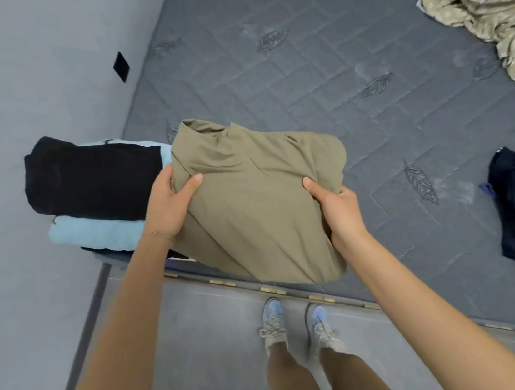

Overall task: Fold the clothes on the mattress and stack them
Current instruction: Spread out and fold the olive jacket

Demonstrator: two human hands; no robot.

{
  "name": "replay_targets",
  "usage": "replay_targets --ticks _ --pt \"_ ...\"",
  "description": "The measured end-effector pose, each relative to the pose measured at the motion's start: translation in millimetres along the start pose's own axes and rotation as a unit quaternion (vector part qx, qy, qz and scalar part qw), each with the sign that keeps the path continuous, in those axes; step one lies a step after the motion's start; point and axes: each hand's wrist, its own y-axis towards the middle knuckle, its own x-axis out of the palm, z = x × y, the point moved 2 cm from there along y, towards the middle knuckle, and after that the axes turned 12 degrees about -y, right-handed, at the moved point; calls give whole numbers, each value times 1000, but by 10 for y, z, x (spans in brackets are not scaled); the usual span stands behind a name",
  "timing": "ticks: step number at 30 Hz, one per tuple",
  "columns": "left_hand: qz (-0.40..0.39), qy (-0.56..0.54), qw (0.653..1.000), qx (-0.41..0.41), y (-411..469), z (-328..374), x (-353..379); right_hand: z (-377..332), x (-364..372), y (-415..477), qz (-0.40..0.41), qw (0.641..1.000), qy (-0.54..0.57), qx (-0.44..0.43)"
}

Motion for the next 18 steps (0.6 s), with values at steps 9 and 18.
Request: replay_targets --ticks 9,18 --pt "34 141 989 -43 543 -711 -16 497 408 611 33 998 -53 13" --pt "72 162 980 -87 578 -1241 185 804 277 982 85 959 -267 -33"
